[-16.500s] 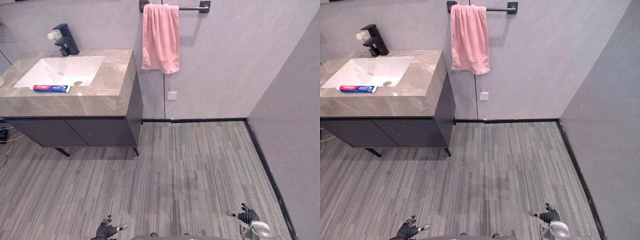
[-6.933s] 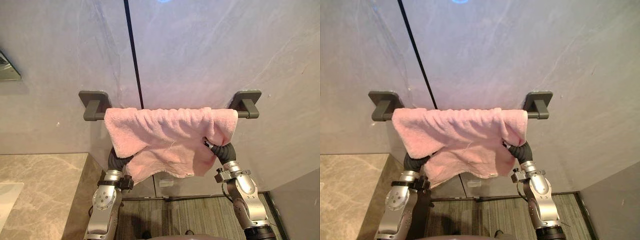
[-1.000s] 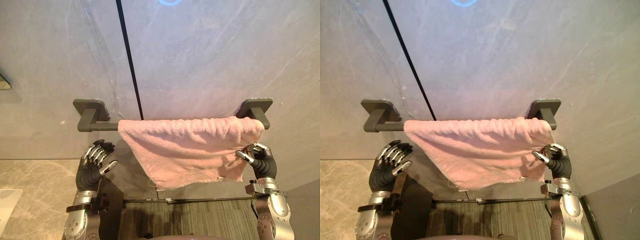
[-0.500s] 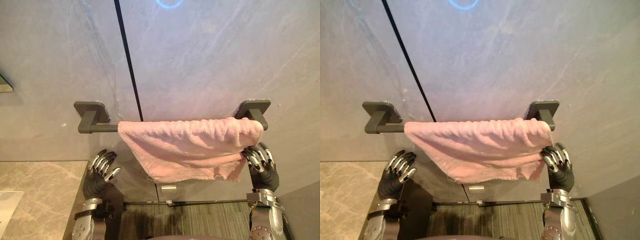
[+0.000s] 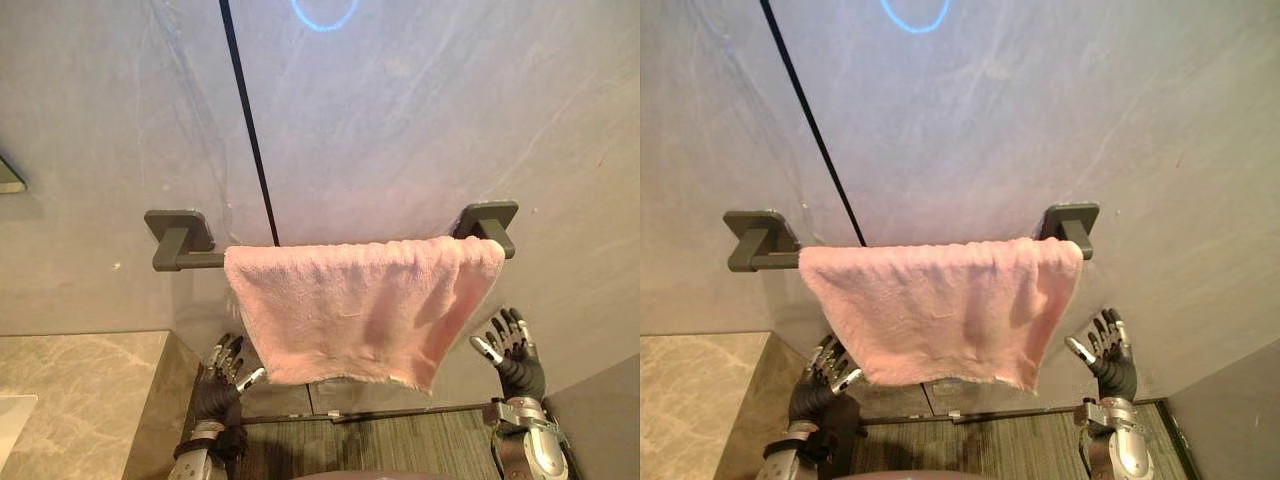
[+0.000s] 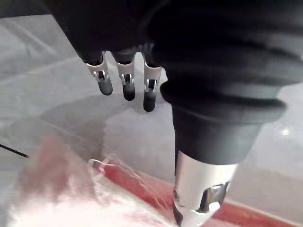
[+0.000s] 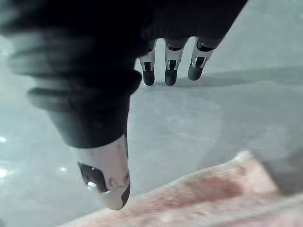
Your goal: Organize washtable
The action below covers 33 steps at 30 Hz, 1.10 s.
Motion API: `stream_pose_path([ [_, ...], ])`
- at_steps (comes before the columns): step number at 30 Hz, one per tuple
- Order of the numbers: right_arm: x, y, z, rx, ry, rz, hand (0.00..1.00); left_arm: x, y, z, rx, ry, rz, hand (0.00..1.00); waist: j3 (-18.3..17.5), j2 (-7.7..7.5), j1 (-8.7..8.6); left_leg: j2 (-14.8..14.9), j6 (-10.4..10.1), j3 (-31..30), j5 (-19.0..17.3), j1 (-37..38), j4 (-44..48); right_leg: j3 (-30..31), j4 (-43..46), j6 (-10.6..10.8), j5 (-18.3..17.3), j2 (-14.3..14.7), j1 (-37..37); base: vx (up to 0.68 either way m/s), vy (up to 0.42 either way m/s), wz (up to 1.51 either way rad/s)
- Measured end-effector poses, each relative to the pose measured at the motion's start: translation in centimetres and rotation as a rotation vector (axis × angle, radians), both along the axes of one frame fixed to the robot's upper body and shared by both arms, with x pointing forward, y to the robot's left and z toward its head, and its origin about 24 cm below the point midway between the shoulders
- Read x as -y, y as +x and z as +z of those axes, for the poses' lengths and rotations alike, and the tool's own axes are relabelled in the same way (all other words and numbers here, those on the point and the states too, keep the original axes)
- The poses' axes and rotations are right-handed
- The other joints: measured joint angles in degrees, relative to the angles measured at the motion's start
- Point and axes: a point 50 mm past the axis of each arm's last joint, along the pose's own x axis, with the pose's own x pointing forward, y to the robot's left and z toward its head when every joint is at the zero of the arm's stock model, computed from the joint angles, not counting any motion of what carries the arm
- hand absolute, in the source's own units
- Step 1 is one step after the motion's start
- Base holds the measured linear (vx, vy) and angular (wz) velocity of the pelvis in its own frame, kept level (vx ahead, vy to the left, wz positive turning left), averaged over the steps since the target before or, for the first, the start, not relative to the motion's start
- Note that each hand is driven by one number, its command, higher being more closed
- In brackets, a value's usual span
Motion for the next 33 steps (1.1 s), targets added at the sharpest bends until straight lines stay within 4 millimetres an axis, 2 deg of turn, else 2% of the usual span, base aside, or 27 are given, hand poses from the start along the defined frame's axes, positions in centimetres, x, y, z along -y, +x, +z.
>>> stream_pose_path([
  [1, -0.2, -0.1, -1.4, -0.073, -0.015, 0.03, 0.0, 0.0, -0.2, -1.0, -0.048, 0.014, -0.02, 0.0, 0.0, 0.02, 0.23, 0.0, 0.0, 0.0, 0.0, 0.1, 0.0, 0.0, 0.1, 0.0, 0.0, 0.0, 0.0, 0.03, -0.014, 0.0],
  [6, -1.5, -0.9, -5.5, -0.313, -0.091, 0.165, 0.0, 0.0, -0.7, -3.4, -0.179, 0.066, -0.055, 0.0, -0.1, 0.33, 0.57, 0.1, 0.0, -0.3, 0.0, 0.1, 0.0, 0.0, 0.1, 0.0, 0.0, 0.1, 0.1, 0.0, 0.0, 0.0],
  [9, -1.9, -1.8, -7.6, -0.449, -0.156, 0.235, 0.0, -0.4, -1.4, -4.8, -0.266, 0.118, -0.066, 0.0, -0.1, 0.48, 0.59, -0.1, -0.1, -0.8, 0.2, 0.3, -0.1, -0.3, 0.0, 0.0, 0.0, 0.1, 0.0, -0.04, -0.009, 0.05],
  [14, -1.5, -3.2, -10.0, -0.62, -0.259, 0.319, 0.0, -1.0, -3.3, -6.9, -0.41, 0.18, -0.082, 0.0, 0.3, 0.48, 0.58, -0.5, -0.1, -1.6, 0.8, 0.3, -1.1, -0.6, -0.4, 0.1, 0.1, 0.1, 0.0, -0.03, -0.01, 0.05],
  [20, -0.5, -4.6, -11.5, -0.746, -0.308, 0.338, 0.0, -1.9, -4.8, -8.3, -0.519, 0.225, -0.094, 0.0, 0.8, 0.33, 0.58, -1.1, 0.0, -1.8, 1.1, 0.5, -2.2, -0.9, -1.0, 0.1, 0.2, 0.0, 0.0, 0.0, 0.001, 0.01],
  [26, 0.7, -5.4, -12.2, -0.836, -0.32, 0.308, 0.0, -2.5, -5.1, -9.0, -0.574, 0.253, -0.082, 0.0, 2.7, 0.67, 0.48, -1.2, 0.0, -2.0, 1.1, 0.5, -2.6, -1.3, -1.6, 0.2, 0.2, 0.0, 0.2, 0.01, 0.0, 0.01],
  [33, 1.5, -5.5, -12.5, -0.877, -0.332, 0.286, 0.0, -3.1, -5.3, -9.2, -0.595, 0.25, -0.049, 0.0, 4.0, -0.35, 0.58, -1.4, 0.0, -1.8, 1.1, 0.4, -2.7, -1.1, -1.4, 0.2, 0.2, -0.2, 0.2, 0.0, 0.0, 0.0],
])
